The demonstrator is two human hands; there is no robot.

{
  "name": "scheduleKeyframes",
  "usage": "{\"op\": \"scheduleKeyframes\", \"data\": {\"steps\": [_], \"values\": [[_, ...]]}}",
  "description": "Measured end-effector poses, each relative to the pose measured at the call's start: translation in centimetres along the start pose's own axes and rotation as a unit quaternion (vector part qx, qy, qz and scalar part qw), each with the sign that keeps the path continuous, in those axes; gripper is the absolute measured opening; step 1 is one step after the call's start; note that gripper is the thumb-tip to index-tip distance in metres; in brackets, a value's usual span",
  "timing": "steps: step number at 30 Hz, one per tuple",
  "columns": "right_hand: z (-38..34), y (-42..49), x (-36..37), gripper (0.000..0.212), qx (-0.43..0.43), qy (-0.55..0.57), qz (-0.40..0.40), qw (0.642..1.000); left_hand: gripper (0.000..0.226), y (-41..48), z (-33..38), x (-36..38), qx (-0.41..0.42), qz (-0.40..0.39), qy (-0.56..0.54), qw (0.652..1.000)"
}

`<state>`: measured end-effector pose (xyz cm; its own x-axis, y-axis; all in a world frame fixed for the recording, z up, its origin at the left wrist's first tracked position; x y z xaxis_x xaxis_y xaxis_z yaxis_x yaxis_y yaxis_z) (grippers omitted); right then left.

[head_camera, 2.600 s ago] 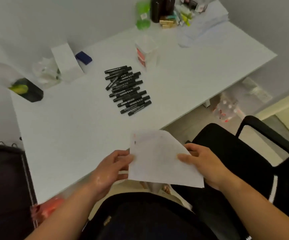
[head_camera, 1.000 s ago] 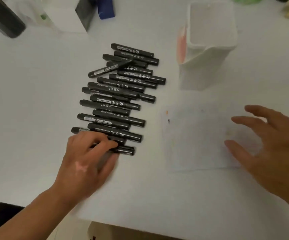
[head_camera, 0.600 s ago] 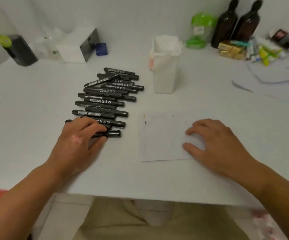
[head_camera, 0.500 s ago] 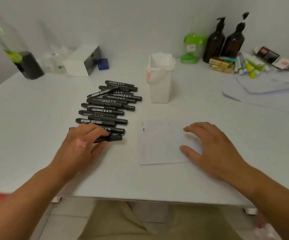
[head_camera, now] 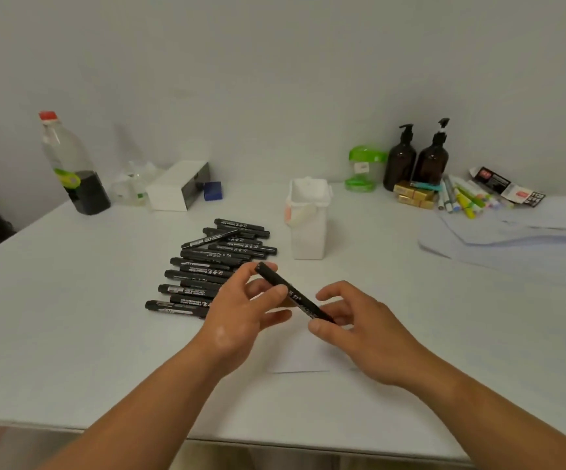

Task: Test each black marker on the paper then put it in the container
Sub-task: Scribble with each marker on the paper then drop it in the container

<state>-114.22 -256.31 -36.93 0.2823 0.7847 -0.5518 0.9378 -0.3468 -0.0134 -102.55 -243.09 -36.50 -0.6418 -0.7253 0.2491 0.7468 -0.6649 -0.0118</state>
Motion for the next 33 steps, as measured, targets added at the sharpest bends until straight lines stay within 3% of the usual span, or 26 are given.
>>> {"op": "scheduleKeyframes", "data": {"steps": [6, 10, 12, 15, 19, 25, 33], "values": [[1.5, 3.1, -1.5, 0.013, 0.004, 0.09, 0.025, 0.996, 0.025, 2.9, -1.3, -0.5, -0.02, -0.033, -0.024, 0.999], [2.0, 5.5, -3.4, 0.016, 0.0, 0.134, 0.049, 0.99, 0.023, 5.0, -0.8, -0.8, 0.004, -0.054, 0.14, 0.989], [2.3, 6.6, -4.2, 0.018, 0.001, 0.149, 0.062, 0.987, 0.02, 6.1, 0.1, 0.0, 0.047, -0.063, 0.289, 0.954], [2.8, 7.8, -5.3, 0.015, -0.006, 0.181, 0.087, 0.98, 0.02, 7.0, 1.0, 2.6, 0.137, -0.1, 0.456, 0.874], [3.2, 8.2, -5.5, 0.007, -0.038, 0.269, 0.123, 0.955, 0.024, 7.7, 0.7, 5.6, 0.198, -0.156, 0.518, 0.817], [3.6, 8.1, -3.4, 0.021, -0.029, 0.291, 0.104, 0.951, 0.029, 7.4, -0.6, 5.6, 0.213, -0.118, 0.513, 0.823], [3.8, 8.1, -0.9, 0.008, -0.01, 0.349, 0.041, 0.936, 0.037, 6.8, -1.0, 6.0, 0.216, -0.117, 0.512, 0.823]]}}
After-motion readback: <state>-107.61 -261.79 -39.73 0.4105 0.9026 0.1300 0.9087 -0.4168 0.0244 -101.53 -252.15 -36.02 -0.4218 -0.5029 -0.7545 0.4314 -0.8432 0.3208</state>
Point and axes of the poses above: each hand's wrist, its own y-axis towards the middle knuckle, its own x-axis out of the palm, z = x × y, the point moved 10 cm from there along y, towards the middle knuckle
